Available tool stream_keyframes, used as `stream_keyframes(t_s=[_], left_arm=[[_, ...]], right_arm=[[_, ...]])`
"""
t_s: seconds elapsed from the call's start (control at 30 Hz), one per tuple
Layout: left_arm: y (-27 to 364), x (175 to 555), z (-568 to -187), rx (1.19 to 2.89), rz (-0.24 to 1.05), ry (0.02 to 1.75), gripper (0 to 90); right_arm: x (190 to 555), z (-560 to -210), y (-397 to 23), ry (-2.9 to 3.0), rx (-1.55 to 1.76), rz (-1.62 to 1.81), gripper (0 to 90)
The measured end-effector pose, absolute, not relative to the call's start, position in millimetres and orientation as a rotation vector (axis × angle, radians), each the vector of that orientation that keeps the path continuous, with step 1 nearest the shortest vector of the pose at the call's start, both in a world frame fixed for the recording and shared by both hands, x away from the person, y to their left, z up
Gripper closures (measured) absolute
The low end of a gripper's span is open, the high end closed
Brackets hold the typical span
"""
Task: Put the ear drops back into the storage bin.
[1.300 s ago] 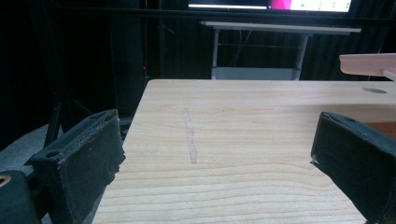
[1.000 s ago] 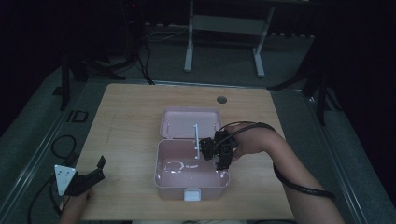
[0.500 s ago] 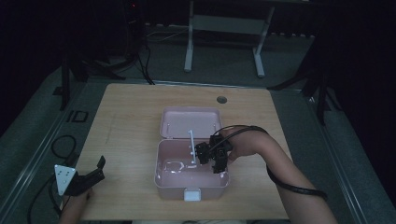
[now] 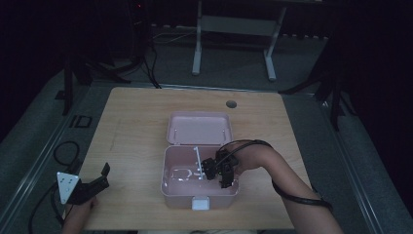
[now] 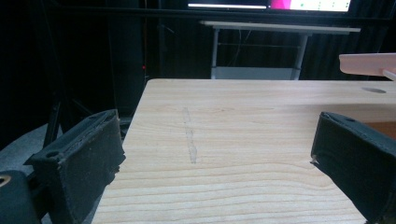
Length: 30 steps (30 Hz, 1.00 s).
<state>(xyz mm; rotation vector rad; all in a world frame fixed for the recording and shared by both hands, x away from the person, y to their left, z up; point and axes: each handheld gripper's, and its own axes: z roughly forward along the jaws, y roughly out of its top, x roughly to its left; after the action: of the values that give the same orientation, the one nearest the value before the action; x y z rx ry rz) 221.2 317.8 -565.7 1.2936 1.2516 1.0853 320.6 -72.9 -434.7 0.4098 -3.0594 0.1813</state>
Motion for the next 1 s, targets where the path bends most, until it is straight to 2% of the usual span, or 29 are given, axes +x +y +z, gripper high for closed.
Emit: stream_keyframes(t_s=[0.67,1.0], left_arm=[[318,221,-566,1.294,1.084,1.251,2.4],[318,221,-566,1.295,1.084,1.25,2.4]], right_arm=[[323,-485,-65,-3.019,0.464,0.303,59.2],[324,-490,-65,-3.022,0.423,0.334,58.9]])
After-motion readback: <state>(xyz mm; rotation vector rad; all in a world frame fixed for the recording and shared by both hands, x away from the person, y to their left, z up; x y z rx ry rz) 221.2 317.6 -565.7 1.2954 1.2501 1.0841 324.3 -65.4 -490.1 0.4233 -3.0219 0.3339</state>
